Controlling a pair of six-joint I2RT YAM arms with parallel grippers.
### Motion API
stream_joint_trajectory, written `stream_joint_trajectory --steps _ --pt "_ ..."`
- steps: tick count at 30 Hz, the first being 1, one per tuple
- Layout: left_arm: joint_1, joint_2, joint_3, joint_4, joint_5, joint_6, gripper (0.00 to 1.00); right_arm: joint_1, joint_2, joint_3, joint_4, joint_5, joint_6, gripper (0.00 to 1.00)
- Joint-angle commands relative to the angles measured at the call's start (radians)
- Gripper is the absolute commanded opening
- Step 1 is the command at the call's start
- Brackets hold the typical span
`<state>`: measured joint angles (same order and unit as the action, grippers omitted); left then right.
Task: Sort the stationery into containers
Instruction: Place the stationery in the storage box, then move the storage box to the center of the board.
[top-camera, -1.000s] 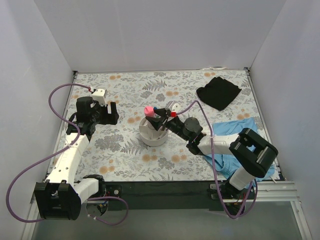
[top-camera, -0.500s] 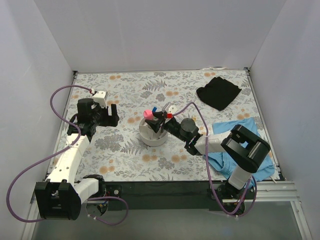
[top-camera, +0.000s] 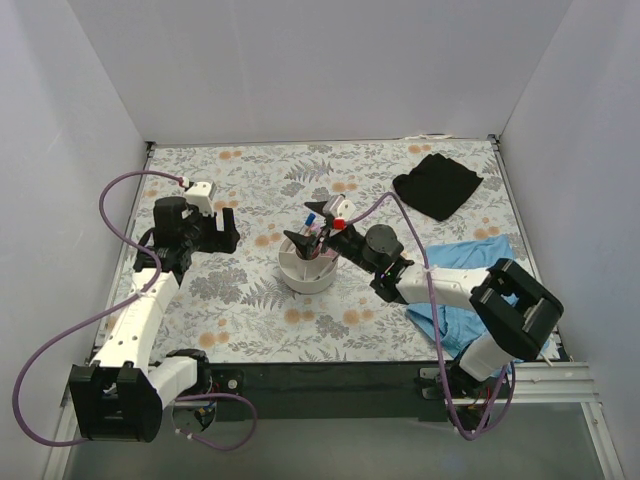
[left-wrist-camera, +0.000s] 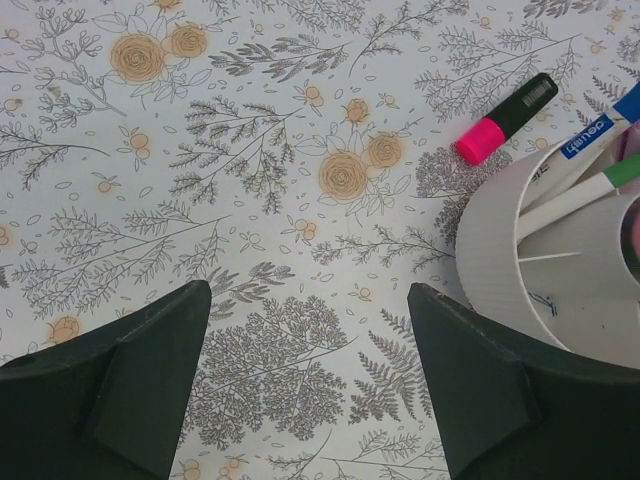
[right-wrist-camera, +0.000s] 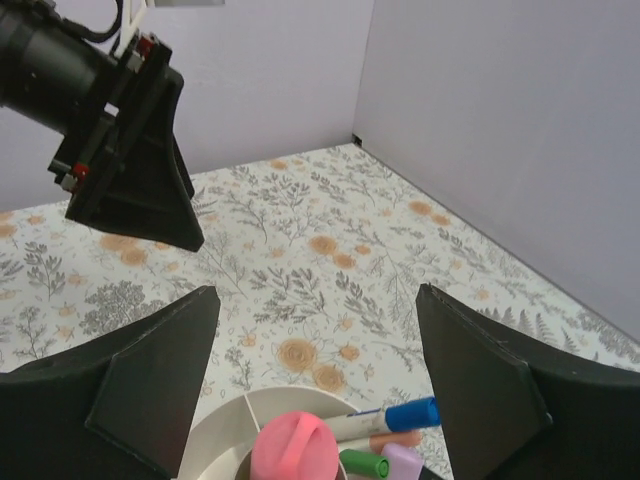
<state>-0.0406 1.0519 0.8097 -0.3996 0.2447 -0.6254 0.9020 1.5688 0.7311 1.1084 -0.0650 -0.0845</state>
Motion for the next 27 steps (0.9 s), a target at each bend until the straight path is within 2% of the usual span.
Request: stream_joint_trajectory --steps 1,5,7,8,10,11,12,13,14,16,19,21,25,27 --pt "0.001 -0.064 0.02 -0.018 0.041 0.007 0.81 0.003 -0.087 0.073 -0.159 -0.029 -0.044 0.89" --pt "0.001 -0.089 0.035 -0.073 0.12 0.018 0.79 0.003 -0.183 0.109 -0.38 0.008 -0.073 0.89" --pt "-0.001 -0.093 0.029 -0.131 0.253 0.035 0.77 -0.003 -0.229 0.143 -0.49 0.013 -0.087 0.87" --pt "-0.001 -0.09 0.025 -0.146 0.29 0.036 0.71 -0.008 -0.246 0.151 -0.54 -0.001 -0.099 0.85" --pt "-0.001 -0.072 0.013 -0.188 0.362 0.03 0.54 -0.009 -0.3 0.151 -0.698 -0.063 -0.153 0.78" --pt "-0.002 -0.041 -0.001 -0.197 0.379 0.035 0.16 -0.008 -0.318 0.143 -0.76 -0.108 -0.182 0.69" --pt "-0.004 -0.015 0.0 -0.223 0.387 0.035 0.0 -0.008 -0.335 0.134 -0.876 -0.161 -0.229 0.55" --pt "-0.005 0.008 0.002 -0.232 0.38 0.024 0.0 -0.009 -0.363 0.13 -0.944 -0.259 -0.3 0.08" --pt "-0.008 0.051 0.008 -0.237 0.395 0.024 0.0 -0.008 -0.371 0.122 -0.987 -0.292 -0.319 0.01" --pt "-0.025 0.103 0.031 -0.248 0.389 0.01 0.0 -0.008 -0.354 0.122 -1.106 -0.35 -0.337 0.01" --pt "-0.076 0.274 0.084 -0.317 0.438 0.024 0.0 -0.009 -0.265 0.158 -1.234 -0.412 -0.337 0.01" --pt "-0.116 0.369 0.098 -0.34 0.487 0.044 0.0 -0.009 -0.215 0.172 -1.233 -0.412 -0.282 0.01" --pt "-0.143 0.401 0.074 -0.279 0.511 0.029 0.0 -0.006 -0.121 0.176 -1.135 -0.412 -0.207 0.01" --pt "-0.15 0.408 0.068 -0.263 0.516 0.03 0.0 0.008 -0.11 0.168 -1.088 -0.407 -0.227 0.01"
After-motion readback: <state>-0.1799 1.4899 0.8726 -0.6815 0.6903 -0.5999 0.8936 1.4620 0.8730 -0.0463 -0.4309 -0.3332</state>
